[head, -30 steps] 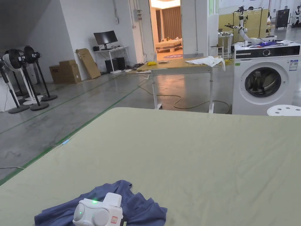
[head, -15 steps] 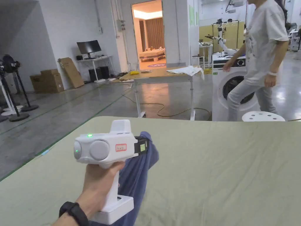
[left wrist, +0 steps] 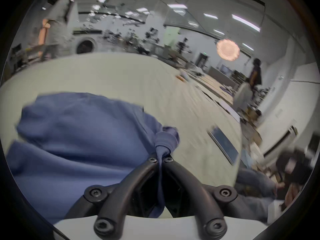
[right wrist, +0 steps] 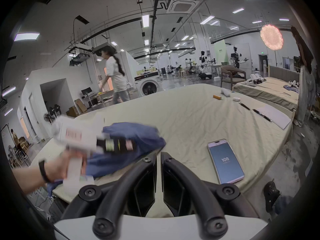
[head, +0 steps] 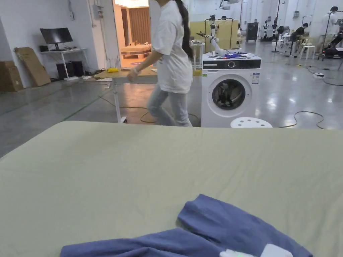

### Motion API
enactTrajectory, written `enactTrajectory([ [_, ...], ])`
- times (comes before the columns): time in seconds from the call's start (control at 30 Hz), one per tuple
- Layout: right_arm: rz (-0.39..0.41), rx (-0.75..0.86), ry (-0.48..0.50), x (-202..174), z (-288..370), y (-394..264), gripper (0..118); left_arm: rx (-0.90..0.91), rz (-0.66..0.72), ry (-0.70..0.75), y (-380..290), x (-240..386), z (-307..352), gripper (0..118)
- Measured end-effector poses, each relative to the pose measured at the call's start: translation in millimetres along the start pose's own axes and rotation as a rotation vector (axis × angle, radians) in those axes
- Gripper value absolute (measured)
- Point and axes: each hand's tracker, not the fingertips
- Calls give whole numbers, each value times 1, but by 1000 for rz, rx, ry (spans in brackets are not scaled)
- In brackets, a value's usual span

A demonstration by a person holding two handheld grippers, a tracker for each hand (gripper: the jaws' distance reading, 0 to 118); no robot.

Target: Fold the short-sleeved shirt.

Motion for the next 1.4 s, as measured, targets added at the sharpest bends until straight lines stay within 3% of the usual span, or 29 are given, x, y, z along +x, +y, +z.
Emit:
enactTrajectory([
  [0.13, -34, 16, 4, 5, 1, -7, 4, -42, -116, -110, -49, 58, -12, 0],
  [0.2, -34, 16, 21, 0, -1, -7, 4, -41, -134, -85, -58, 77, -15, 0],
  [0.27, -19, 16, 27, -3, -5, -8, 4, -26, -179, -54, -58, 78, -14, 28],
  [0.33, 6, 15, 50, -8, -7, -7, 4, -16, -138, -107, -50, 65, 2, 76],
  [0.37, 16, 16, 60, -13, -9, -7, 4, 29, -112, -121, -48, 60, 17, 82],
  [0.53, 56, 31, 107, -22, -17, -1, 4, 277, -195, 39, -37, 43, 128, 82],
  [0.6, 69, 61, 125, -27, -20, 5, 4, 397, -297, 194, -41, 46, 180, 82],
  [0.7, 87, 113, 143, -35, -23, 17, 4, 590, -418, 538, -58, 62, 237, 82],
  [0.77, 99, 138, 143, -39, -23, 25, 4, 666, -385, 684, -69, 69, 266, 81],
  [0.9, 140, 174, 164, -46, -19, 40, 4, 736, -275, 765, -94, 73, 314, 77],
  [0.97, 149, 189, 168, -49, -16, 44, 4, 749, -236, 772, -102, 73, 329, 65],
  [1.03, 154, 204, 164, -52, -14, 47, 4, 758, -177, 795, -109, 76, 341, 28],
  [1.1, 155, 212, 162, -55, -12, 50, 4, 773, -154, 824, -116, 78, 348, 9],
  [1.17, 165, 218, 168, -56, -11, 51, 4, 766, -153, 863, -122, 81, 352, 0],
  [1.4, 168, 221, 173, -58, -17, 50, 4, 737, -137, 897, -126, 78, 354, 0],
])
